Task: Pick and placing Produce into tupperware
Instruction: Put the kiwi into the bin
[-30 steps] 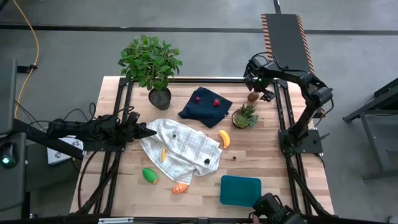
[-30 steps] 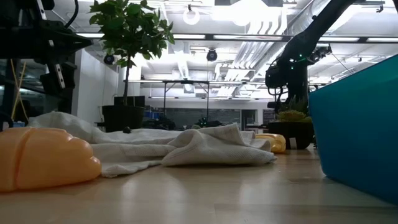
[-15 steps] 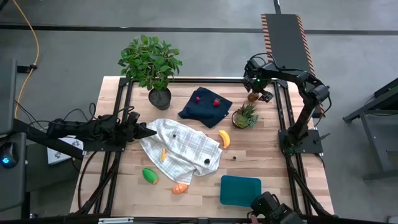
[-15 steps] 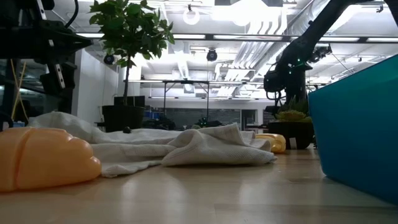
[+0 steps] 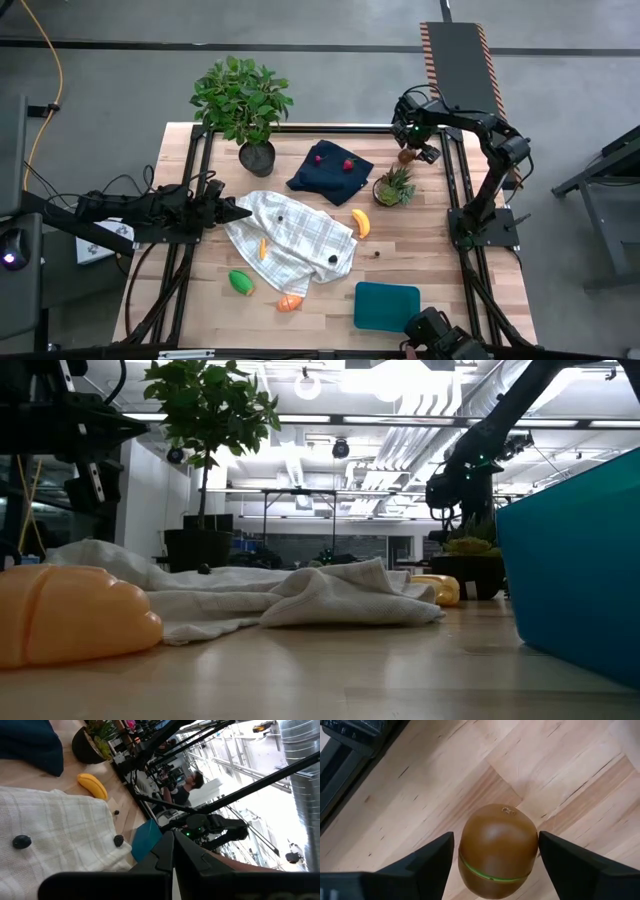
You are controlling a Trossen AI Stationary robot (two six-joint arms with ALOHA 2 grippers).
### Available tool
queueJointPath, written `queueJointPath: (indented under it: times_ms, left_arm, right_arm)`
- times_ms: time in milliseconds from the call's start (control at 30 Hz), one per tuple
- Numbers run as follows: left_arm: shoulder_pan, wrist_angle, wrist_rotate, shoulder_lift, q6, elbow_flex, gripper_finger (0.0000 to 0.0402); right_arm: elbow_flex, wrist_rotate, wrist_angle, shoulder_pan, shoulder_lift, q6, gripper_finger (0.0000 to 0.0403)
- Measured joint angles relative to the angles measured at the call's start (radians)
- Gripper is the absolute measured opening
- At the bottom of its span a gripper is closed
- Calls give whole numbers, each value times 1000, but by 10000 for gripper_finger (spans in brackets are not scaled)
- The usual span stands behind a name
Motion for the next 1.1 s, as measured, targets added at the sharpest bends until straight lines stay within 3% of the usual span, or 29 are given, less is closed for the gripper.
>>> queueJointPath:
  times_ms: [567,1100]
  left_arm:
    - [0,0,0,0,0,0,1]
    - [0,0,0,0,0,0,1]
  right_arm:
    - [0,-12,0,-1,0,0,243]
    - [4,-42,2,-1,17,-10,241]
